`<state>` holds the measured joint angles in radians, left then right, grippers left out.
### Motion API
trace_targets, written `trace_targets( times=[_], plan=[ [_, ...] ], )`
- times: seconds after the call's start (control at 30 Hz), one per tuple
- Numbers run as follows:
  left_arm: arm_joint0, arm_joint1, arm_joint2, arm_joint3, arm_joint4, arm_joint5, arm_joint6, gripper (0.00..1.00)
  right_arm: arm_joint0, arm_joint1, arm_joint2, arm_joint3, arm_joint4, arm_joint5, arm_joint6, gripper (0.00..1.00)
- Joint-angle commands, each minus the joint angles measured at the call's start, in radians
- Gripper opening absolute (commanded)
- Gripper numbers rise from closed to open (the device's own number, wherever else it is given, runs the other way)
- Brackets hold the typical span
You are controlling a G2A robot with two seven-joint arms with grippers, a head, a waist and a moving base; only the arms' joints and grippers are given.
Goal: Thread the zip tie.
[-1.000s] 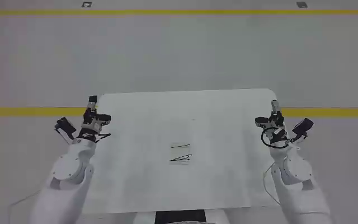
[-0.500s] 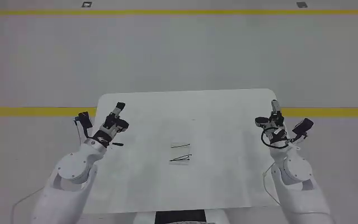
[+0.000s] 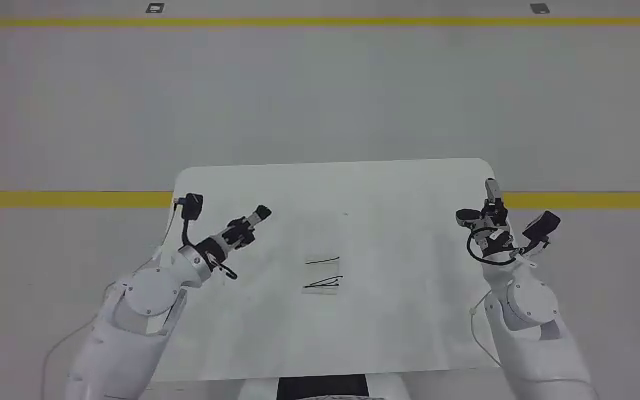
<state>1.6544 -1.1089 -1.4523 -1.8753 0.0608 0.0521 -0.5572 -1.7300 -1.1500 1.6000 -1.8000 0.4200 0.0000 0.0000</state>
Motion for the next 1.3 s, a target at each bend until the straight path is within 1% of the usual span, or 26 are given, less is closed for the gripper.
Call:
trace_targets(
  times=[0.0, 0.2, 0.27, 0.3, 0.47, 0.5, 0.57, 0.63, 0.67, 0.7, 1.0, 1.07, 1.13, 1.23, 1.27],
  plan=[
    [0.000, 0.000, -0.001, 0.000, -0.002, 0.000, 0.002, 1.00, 0.000, 0.000, 0.000, 0.000, 0.000, 0.000, 0.000, 1.00],
    [0.000, 0.000, -0.001, 0.000, -0.002, 0.000, 0.002, 1.00, 0.000, 0.000, 0.000, 0.000, 0.000, 0.000, 0.000, 1.00],
    [-0.005, 0.001, 0.016, -0.017, 0.024, -0.021, -0.028, 1.00, 0.000, 0.000, 0.000, 0.000, 0.000, 0.000, 0.000, 1.00],
    [-0.015, 0.005, 0.030, -0.019, 0.072, -0.035, -0.062, 1.00, 0.000, 0.000, 0.000, 0.000, 0.000, 0.000, 0.000, 1.00],
    [-0.080, 0.013, 0.107, -0.018, 0.249, -0.063, -0.175, 1.00, 0.000, 0.000, 0.000, 0.000, 0.000, 0.000, 0.000, 1.00],
    [-0.098, 0.015, 0.131, -0.020, 0.293, -0.069, -0.203, 1.00, 0.000, 0.000, 0.000, 0.000, 0.000, 0.000, 0.000, 1.00],
    [-0.130, 0.017, 0.166, -0.012, 0.351, -0.075, -0.249, 1.00, 0.000, 0.000, 0.000, 0.000, 0.000, 0.000, 0.000, 1.00],
    [-0.169, 0.019, 0.211, -0.001, 0.432, -0.093, -0.303, 1.00, 0.000, 0.000, 0.000, 0.000, 0.000, 0.000, 0.000, 1.00],
    [-0.186, 0.020, 0.235, 0.002, 0.473, -0.112, -0.335, 1.00, 0.000, 0.000, 0.000, 0.000, 0.000, 0.000, 0.000, 1.00],
    [-0.205, 0.022, 0.252, -0.006, 0.539, -0.145, -0.342, 1.00, 0.000, 0.000, 0.000, 0.000, 0.000, 0.000, 0.000, 1.00],
    [-0.205, 0.022, 0.252, -0.006, 0.539, -0.145, -0.342, 1.00, 0.000, 0.000, 0.000, 0.000, 0.000, 0.000, 0.000, 1.00],
    [-0.206, 0.022, 0.262, -0.015, 0.544, -0.161, -0.338, 1.00, 0.000, 0.000, 0.000, 0.000, 0.000, 0.000, 0.000, 1.00],
    [-0.220, 0.023, 0.288, -0.023, 0.590, -0.187, -0.347, 1.00, 0.000, 0.000, 0.000, 0.000, 0.000, 0.000, 0.000, 1.00],
    [-0.254, 0.021, 0.335, -0.027, 0.633, -0.197, -0.378, 1.00, 0.000, 0.000, 0.000, 0.000, 0.000, 0.000, 0.000, 1.00],
    [-0.267, 0.019, 0.356, -0.023, 0.639, -0.192, -0.389, 1.00, 0.000, 0.000, 0.000, 0.000, 0.000, 0.000, 0.000, 1.00]
  ],
)
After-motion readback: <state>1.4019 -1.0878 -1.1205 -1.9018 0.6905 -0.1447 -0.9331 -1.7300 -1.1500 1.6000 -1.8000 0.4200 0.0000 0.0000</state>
